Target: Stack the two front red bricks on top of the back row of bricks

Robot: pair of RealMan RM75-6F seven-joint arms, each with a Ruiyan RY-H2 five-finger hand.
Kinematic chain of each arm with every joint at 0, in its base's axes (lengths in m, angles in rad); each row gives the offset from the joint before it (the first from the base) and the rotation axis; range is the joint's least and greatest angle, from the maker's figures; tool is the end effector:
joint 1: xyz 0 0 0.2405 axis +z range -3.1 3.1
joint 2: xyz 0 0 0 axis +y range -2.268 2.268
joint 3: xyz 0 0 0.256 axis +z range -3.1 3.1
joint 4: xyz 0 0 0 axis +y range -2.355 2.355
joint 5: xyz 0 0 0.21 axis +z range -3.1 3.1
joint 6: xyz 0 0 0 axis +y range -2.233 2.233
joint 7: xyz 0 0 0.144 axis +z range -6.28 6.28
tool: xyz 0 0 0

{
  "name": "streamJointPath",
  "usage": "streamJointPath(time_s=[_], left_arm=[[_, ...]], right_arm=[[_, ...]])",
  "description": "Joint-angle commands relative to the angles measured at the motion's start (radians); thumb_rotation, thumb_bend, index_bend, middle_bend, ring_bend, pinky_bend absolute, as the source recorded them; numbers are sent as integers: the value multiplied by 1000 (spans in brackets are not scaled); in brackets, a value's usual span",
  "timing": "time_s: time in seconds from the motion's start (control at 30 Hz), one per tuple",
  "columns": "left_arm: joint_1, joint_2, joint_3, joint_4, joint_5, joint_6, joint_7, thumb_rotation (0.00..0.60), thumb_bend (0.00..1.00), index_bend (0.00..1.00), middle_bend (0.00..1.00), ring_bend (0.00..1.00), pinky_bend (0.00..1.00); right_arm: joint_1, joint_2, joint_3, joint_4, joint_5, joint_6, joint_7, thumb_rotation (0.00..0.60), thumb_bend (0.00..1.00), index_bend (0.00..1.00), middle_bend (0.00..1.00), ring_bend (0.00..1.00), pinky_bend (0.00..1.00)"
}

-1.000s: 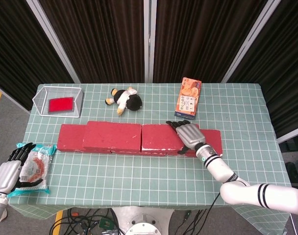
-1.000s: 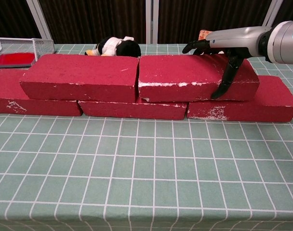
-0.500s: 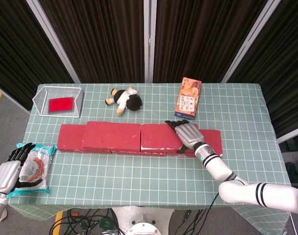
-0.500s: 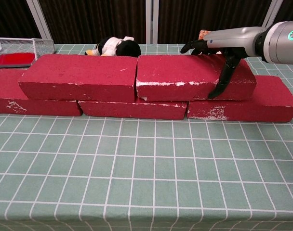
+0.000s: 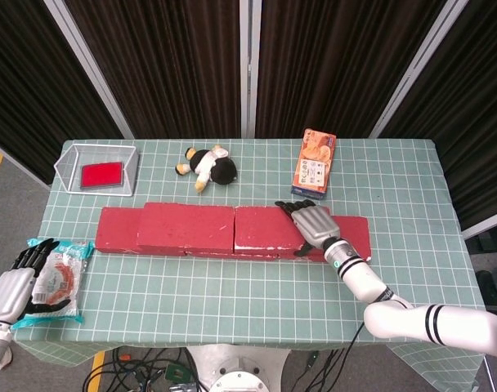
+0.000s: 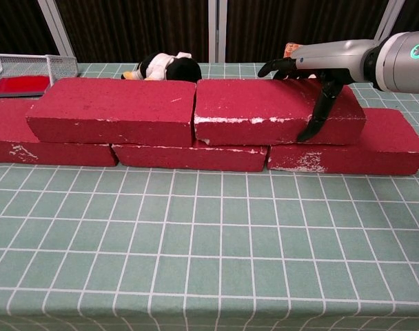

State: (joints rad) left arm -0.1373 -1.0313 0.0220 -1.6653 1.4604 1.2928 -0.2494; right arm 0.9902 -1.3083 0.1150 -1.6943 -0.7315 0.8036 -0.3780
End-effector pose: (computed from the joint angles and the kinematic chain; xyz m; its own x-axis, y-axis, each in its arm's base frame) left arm -0.3210 0.1777 0.1508 0.1842 0.2339 0.9547 0.9785 0.0477 -0.2005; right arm -0.1117 -0.3620 0.0203 0.4600 -0.4437 0.7691 -0.8773 -0.3604 0.3168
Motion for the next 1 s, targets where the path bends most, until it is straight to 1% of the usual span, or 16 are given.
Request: streamJointPath(time_s=[0.03, 0.3, 0.77, 0.93, 1.0], left_arm=[[-1, 0, 0, 0, 1, -1, -1, 600, 2, 24, 0, 0, 0], [1, 4, -2, -7, -5, 0, 4, 600, 2, 24, 0, 0, 0], [1, 3, 2, 4, -1, -6, -13, 600, 2, 23, 0, 0, 0], [4, 1, 4, 9, 1, -5, -20, 600, 2, 24, 0, 0, 0], [4, 1, 4, 11, 0, -6, -22, 600, 2, 24, 0, 0, 0]], right_arm=[[0, 4, 0, -7, 1, 4, -2, 600, 48, 0, 155, 122, 113], [9, 5, -4, -21, 23, 11, -19, 600, 48, 0, 154, 121, 109], [19, -12, -8, -15, 50, 12, -24, 600, 47, 0, 142, 109, 103], [24, -15, -9, -15, 57, 15, -29, 600, 45, 0, 115, 79, 82], [25, -16, -10, -16, 60, 16, -30, 600, 42, 0, 84, 43, 63]])
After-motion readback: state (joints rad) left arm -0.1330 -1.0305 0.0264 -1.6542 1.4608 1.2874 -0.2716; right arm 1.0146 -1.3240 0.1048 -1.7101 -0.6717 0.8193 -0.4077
